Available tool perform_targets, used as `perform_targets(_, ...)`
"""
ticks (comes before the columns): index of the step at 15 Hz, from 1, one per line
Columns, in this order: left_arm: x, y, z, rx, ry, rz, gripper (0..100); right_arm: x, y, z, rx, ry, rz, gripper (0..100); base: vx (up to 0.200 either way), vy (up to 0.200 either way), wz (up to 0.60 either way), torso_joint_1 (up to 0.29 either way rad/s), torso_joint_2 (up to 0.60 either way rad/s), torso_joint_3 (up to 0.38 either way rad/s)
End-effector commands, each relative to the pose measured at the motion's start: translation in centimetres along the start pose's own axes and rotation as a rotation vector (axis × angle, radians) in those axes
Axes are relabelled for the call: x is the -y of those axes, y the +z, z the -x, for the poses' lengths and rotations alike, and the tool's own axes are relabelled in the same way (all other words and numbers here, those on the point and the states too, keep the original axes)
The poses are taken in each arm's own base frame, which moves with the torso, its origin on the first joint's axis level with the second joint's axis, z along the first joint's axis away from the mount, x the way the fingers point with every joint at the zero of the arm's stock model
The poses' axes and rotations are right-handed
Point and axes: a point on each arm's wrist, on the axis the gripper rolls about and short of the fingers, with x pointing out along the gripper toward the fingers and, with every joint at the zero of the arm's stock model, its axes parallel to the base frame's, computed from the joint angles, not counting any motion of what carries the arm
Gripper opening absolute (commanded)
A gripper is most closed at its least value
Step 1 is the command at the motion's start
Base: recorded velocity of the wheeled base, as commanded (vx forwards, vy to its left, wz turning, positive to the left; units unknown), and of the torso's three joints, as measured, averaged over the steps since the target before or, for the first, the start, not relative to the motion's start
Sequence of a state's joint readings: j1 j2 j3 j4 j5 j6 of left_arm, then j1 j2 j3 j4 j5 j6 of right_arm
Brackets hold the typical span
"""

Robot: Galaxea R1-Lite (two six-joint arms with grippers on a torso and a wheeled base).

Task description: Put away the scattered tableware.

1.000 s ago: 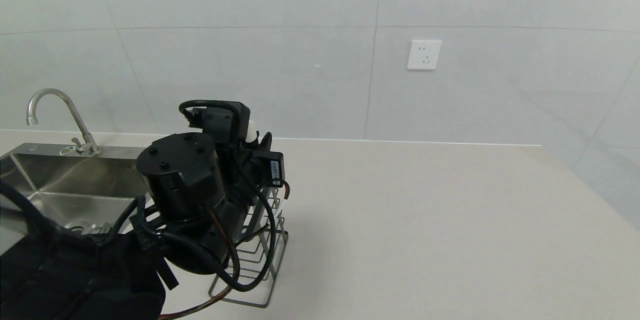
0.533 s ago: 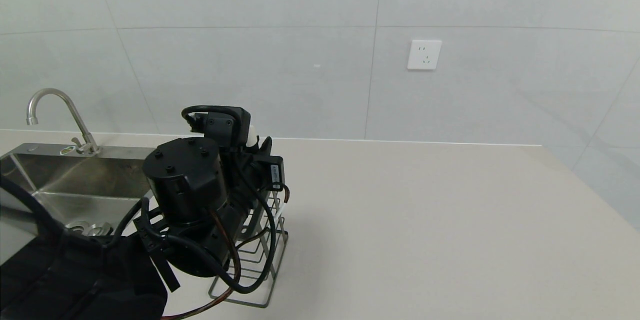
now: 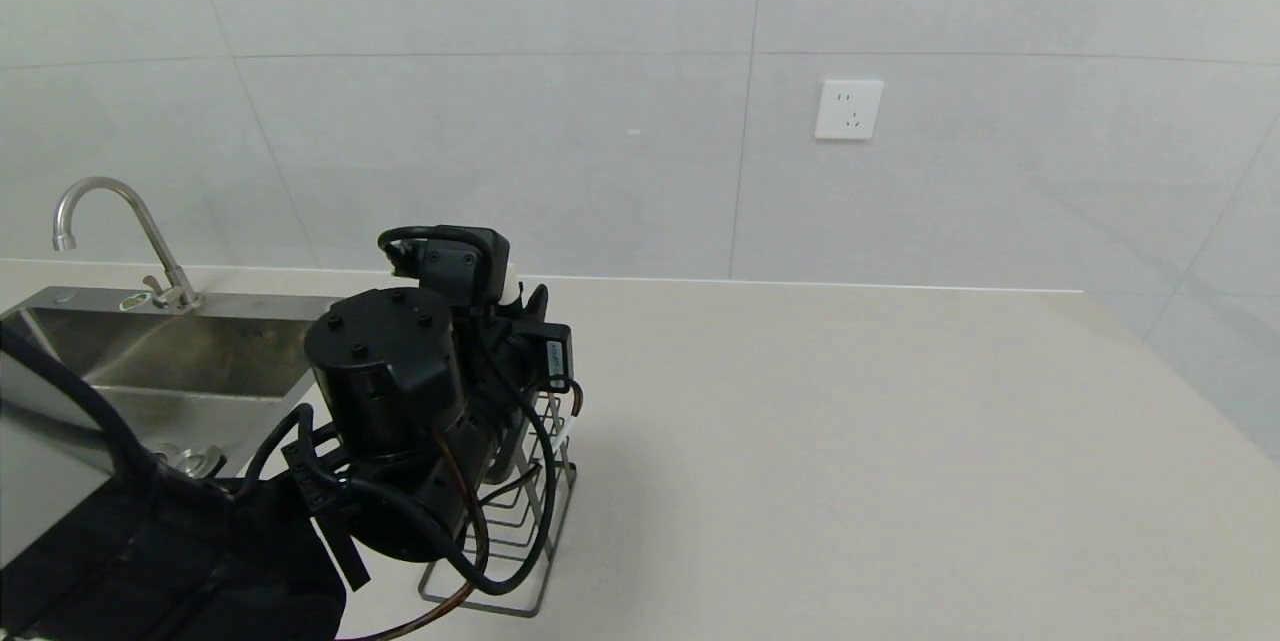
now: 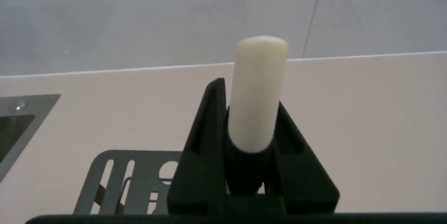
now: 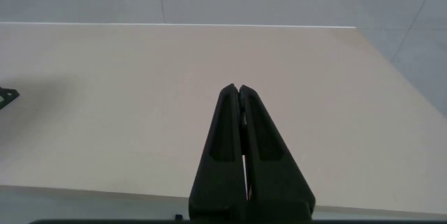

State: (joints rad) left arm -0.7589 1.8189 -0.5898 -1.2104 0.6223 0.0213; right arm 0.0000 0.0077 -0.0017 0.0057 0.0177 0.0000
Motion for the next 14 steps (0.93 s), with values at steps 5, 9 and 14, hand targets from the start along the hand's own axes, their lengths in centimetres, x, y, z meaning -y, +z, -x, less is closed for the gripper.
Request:
perform_targets(5,0.0,-0.1,0.3,0.007,-0.004,0.001,0,0.0,0.0,0.0,-0.002,0.001,0.0,0,0.0,0.0,0.0,0.0,0.0,0.0)
perform_targets(9,0.0,-0.1,0.3,0.005,-0.007,0.0,100,0.0,0.0,0.0,-0.002,0.001,0.0,0,0.0,0.0,0.0,0.0,0.0,0.0)
perform_targets(14,-0.3,1.4,0.1,0.055,-0.009,0.004,100,0.0,0.0,0.0,-0.001,0.001,0.0,0,0.0,0.0,0.0,0.0,0.0,0.0)
